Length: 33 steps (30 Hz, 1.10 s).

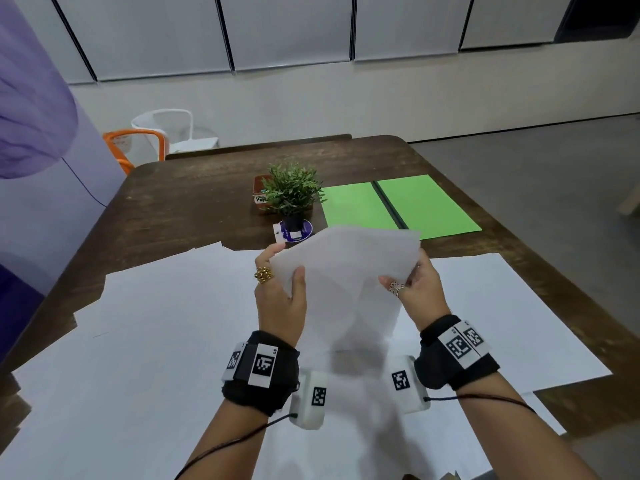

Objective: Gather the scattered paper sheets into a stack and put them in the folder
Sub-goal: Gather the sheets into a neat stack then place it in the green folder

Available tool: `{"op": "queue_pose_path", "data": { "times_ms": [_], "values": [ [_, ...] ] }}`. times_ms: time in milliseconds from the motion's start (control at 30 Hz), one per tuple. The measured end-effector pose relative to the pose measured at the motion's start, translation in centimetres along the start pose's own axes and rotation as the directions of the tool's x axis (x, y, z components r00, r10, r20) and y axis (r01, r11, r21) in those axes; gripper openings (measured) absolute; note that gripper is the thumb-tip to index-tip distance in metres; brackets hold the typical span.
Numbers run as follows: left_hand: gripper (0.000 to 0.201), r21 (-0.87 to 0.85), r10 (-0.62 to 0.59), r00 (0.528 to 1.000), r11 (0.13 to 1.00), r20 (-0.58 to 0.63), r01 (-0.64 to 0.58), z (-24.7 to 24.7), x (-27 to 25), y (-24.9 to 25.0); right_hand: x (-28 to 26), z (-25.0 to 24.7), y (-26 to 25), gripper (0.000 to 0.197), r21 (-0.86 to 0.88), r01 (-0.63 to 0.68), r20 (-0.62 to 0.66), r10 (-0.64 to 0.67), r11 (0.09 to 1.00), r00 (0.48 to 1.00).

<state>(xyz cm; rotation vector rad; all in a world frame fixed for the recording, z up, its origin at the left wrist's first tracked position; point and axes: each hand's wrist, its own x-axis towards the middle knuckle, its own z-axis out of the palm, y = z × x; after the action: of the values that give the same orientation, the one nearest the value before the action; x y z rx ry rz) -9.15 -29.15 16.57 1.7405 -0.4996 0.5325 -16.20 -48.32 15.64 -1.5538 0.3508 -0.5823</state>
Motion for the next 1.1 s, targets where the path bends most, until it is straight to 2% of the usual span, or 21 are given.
{"op": "queue_pose_path", "data": {
  "times_ms": [133, 233, 333, 433, 500, 567, 600, 700, 767, 833, 900, 967, 1033, 1100],
  "values": [
    [0.029, -0.006, 0.046, 0.999, 0.999, -0.029, -0.046, 0.1, 0.1, 0.4, 0.1, 0.5, -0.6, 0.016, 0.014, -0.021, -0.040, 0.021, 1.000, 0.999],
    [0.026, -0.003, 0.063, 0.997, 0.998, -0.045, -0.063, 0.6, 0.2, 1.5, -0.1, 1.1, -1.2, 0.013, 0.002, 0.033, -0.081, -0.032, 0.999, 0.996],
    [0.030, -0.024, 0.065, 0.994, 0.997, -0.083, -0.067, 0.6, 0.4, 2.6, -0.2, 1.1, -2.0, 0.016, 0.017, 0.108, -0.097, -0.106, 0.994, 0.990],
    [0.043, 0.026, 0.111, 0.992, 0.994, -0.067, -0.110, 0.3, -0.3, 2.1, -0.4, 0.5, -1.6, 0.030, -0.030, 0.080, -0.077, -0.082, 0.996, 0.994],
    [0.052, 0.064, 0.025, 1.000, 0.998, -0.011, -0.024, 0.2, -1.4, 0.9, -0.9, 0.3, -0.5, 0.042, -0.099, 0.010, -0.029, -0.013, 0.995, 1.000],
    [0.052, 0.105, -0.130, 0.991, 0.986, 0.029, 0.126, 0.4, -2.4, -0.3, -1.5, 0.5, 0.7, 0.046, -0.164, -0.029, 0.004, 0.030, 0.986, 1.000],
    [0.049, 0.134, -0.158, 0.987, 0.979, 0.027, 0.153, 0.5, -2.6, -0.6, -1.7, 0.7, 1.0, 0.046, -0.188, -0.035, 0.003, 0.036, 0.982, 0.999],
    [0.040, 0.161, -0.110, 0.993, 0.980, -0.032, 0.114, 0.9, -2.4, 0.1, -1.9, 1.1, 0.5, 0.042, -0.206, -0.006, -0.013, 0.003, 0.978, 1.000],
    [0.042, 0.132, -0.089, 0.994, 0.987, -0.062, 0.097, 0.9, -2.3, 0.7, -1.9, 0.9, 0.1, 0.040, -0.198, 0.023, -0.017, -0.027, 0.980, 1.000],
    [0.046, 0.115, -0.129, 0.991, 0.985, -0.032, 0.132, 0.8, -2.9, 0.2, -1.8, 0.5, 0.9, 0.045, -0.200, -0.005, -0.002, 0.005, 0.980, 1.000],
    [0.049, 0.166, -0.240, 0.970, 0.959, 0.047, 0.229, 0.6, -4.5, -1.5, -2.1, -0.1, 3.1, 0.052, -0.245, -0.102, 0.026, 0.112, 0.964, 0.993],
    [0.049, 0.263, -0.370, 0.921, 0.907, 0.125, 0.329, 0.7, -6.4, -3.6, -2.7, -0.8, 5.7, 0.053, -0.316, -0.199, 0.060, 0.229, 0.928, 0.971],
    [0.047, 0.331, -0.481, 0.860, 0.850, 0.172, 0.409, 1.0, -8.0, -5.3, -3.3, -1.3, 8.1, 0.045, -0.413, -0.255, 0.071, 0.310, 0.874, 0.948],
    [0.046, 0.360, -0.536, 0.823, 0.818, 0.189, 0.449, 1.6, -8.7, -6.0, -3.6, -1.6, 10.0, 0.032, -0.481, -0.240, 0.073, 0.311, 0.843, 0.948]
  ]
}}
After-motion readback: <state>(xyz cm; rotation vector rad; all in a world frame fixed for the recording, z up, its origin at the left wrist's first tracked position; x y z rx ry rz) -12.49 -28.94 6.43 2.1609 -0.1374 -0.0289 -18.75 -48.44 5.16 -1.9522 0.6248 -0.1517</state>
